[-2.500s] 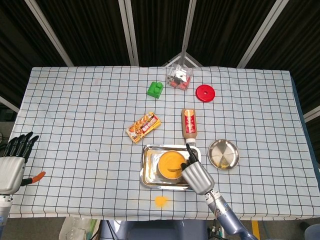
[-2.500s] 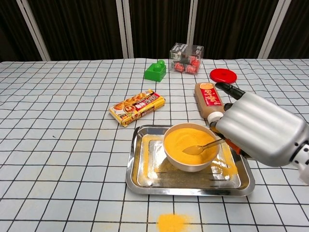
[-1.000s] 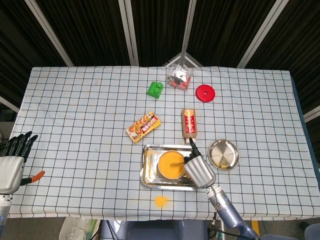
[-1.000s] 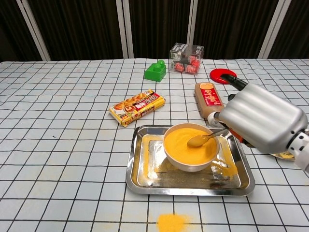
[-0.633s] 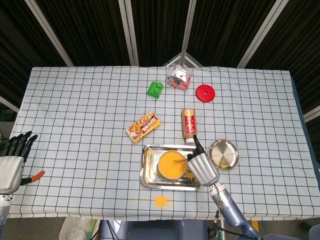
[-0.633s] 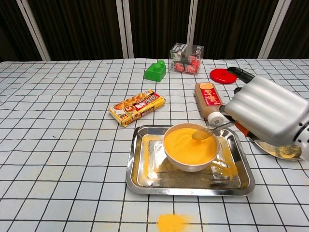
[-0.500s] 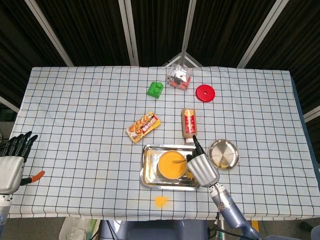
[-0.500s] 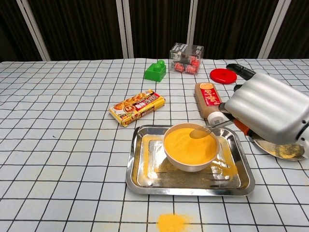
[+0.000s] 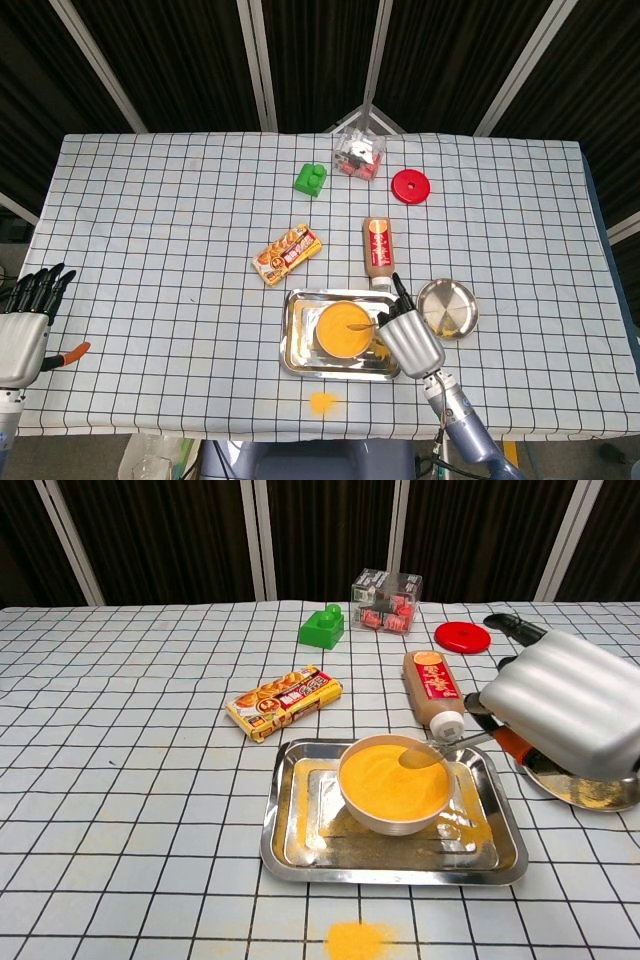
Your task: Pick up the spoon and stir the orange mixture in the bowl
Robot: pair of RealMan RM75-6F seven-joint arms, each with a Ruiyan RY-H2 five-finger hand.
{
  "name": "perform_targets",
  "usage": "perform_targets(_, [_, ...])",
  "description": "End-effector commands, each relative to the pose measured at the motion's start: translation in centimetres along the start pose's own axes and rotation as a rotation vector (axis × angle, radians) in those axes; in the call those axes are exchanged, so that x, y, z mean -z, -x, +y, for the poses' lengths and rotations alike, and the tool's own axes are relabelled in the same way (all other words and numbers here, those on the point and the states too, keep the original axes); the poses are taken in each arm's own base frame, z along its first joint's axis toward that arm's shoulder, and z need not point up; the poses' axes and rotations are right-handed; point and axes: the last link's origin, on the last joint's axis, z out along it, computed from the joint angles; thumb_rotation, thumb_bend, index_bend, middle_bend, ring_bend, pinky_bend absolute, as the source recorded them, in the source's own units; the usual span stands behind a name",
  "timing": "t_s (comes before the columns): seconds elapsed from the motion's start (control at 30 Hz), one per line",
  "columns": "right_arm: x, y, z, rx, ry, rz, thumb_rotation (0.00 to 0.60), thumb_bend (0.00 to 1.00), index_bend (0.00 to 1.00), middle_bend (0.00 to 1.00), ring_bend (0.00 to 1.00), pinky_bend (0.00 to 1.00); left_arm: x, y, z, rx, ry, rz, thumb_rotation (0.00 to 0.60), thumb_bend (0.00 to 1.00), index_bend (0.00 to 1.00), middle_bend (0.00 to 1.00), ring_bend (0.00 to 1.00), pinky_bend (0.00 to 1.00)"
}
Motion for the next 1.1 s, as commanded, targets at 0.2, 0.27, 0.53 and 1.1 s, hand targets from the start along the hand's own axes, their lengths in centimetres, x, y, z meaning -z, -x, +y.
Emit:
perform_targets(0.2, [-1.5, -1.0, 4.8, 0.013, 0.134, 0.073, 0.6, 0.83, 0.95, 0.8, 0.47, 0.0, 0.0, 0.0, 0.0, 0.003, -0.001, 0.001, 0.6, 0.0, 0.0, 0.0, 0.0, 0.0])
perform_targets(0.27, [-1.4, -0.4, 6.9, 0.019, 0.184, 0.057, 0.6, 0.83, 0.95, 0.8, 0.47, 0.0, -0.1, 0.0, 0.0, 0.004, 0.0, 0.002, 0.6, 0.0, 0.0, 0.0, 0.0, 0.0])
perform_targets(0.53, [1.4, 5.9, 13.0, 0.012, 0.365, -0.147, 0.6, 0.83, 0.95, 0.8, 0.47, 0.0, -0.1, 0.0, 0.1, -0.002, 0.001, 0.004, 0.6, 0.0, 0.0, 0.0, 0.0, 0.0])
perform_targets(1.1, [3.7, 12.0, 11.0, -0.022, 0.37, -0.276, 0.6, 0.83, 0.92, 0.8, 0.47, 0.0, -0.2, 0.1, 0.0, -0.005, -0.004, 0.004, 0.6, 0.0, 0.0, 0.0, 0.0, 0.0])
